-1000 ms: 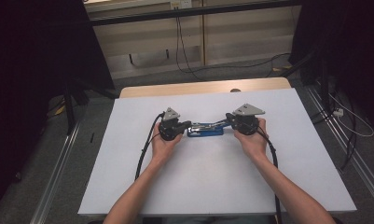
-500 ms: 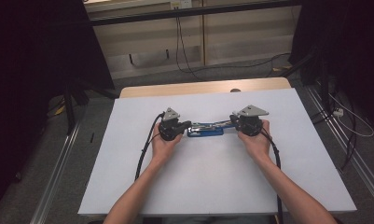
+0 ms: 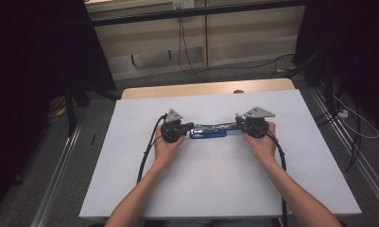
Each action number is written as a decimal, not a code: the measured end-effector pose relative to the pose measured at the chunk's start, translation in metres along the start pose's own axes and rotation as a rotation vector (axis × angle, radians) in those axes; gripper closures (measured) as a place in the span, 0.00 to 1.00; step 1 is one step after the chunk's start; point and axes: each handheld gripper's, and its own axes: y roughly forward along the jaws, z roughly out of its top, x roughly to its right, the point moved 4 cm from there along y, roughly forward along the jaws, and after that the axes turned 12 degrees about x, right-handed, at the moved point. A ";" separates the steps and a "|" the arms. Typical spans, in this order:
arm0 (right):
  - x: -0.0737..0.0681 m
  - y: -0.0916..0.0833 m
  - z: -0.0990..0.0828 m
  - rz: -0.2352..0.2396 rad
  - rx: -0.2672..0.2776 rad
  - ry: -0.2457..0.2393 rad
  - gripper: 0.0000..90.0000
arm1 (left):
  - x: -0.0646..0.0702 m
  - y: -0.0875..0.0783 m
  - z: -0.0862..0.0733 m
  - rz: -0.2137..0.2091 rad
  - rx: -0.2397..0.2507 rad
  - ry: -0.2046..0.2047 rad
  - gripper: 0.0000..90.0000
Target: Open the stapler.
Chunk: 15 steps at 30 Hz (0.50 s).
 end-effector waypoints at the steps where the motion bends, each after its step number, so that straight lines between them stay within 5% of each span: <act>1: 0.001 0.000 0.000 0.001 0.003 0.005 1.00 | 0.000 0.000 0.000 -0.002 0.000 0.000 1.00; 15: 0.010 -0.007 0.003 0.023 0.027 0.022 1.00 | 0.000 -0.001 0.003 -0.004 0.012 -0.005 1.00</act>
